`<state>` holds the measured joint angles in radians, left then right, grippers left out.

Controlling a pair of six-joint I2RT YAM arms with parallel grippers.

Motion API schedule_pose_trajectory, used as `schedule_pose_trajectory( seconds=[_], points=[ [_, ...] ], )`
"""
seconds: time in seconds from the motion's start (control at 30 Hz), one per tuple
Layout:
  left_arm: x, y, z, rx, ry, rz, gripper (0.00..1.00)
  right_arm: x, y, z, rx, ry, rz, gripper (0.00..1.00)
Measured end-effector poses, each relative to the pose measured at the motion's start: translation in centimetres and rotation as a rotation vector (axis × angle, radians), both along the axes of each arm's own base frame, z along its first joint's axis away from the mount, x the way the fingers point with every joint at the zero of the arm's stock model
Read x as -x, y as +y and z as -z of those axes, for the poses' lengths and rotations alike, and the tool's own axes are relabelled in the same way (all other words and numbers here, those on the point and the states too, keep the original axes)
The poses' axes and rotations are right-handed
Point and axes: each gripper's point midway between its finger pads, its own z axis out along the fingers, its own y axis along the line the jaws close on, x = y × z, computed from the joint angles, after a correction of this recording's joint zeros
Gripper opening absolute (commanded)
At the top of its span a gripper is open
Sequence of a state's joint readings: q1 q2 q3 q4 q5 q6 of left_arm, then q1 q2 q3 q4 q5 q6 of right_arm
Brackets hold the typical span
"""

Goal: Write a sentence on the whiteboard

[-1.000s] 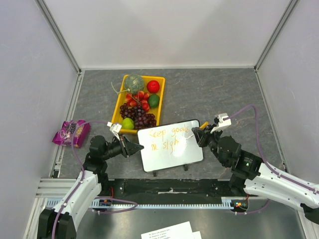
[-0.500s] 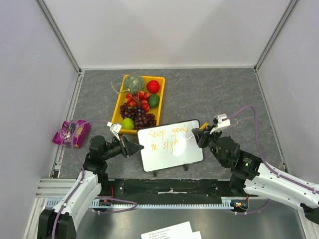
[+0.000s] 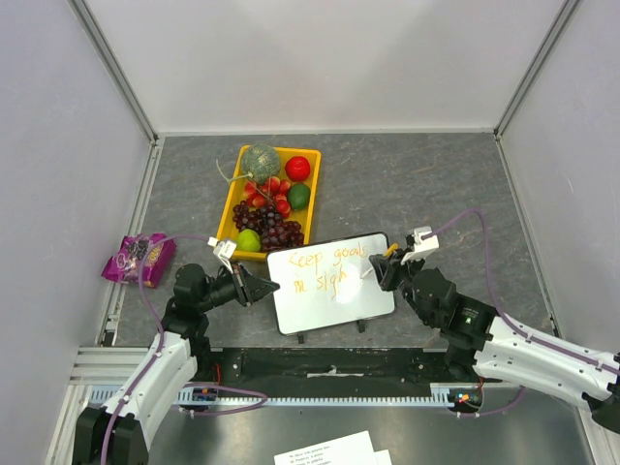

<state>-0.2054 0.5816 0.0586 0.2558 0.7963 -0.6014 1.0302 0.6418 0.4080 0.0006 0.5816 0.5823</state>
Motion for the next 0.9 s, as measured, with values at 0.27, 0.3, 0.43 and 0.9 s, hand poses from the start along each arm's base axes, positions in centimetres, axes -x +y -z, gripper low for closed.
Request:
schedule_pose_trajectory(
  seconds=[0.27, 0.3, 0.43, 0.9],
  points=[
    [0.00, 0.00, -0.01, 0.000, 0.000, 0.000, 0.02, -0.20, 0.22, 0.30, 0.004, -0.003, 0.002, 0.00],
    [0.00, 0.00, -0.01, 0.000, 0.000, 0.000, 0.02, -0.24, 0.27, 0.28, 0.004, -0.004, 0.002, 0.00],
    [-0.01, 0.00, -0.01, 0.000, 0.000, 0.000, 0.02, -0.42, 0.46, 0.52, 0.011, -0.002, 0.005, 0.00],
    [0.00, 0.00, -0.03, 0.000, -0.002, 0.000, 0.02, -0.49, 0.01, -0.19, -0.010, -0.020, 0.023, 0.00]
  ],
)
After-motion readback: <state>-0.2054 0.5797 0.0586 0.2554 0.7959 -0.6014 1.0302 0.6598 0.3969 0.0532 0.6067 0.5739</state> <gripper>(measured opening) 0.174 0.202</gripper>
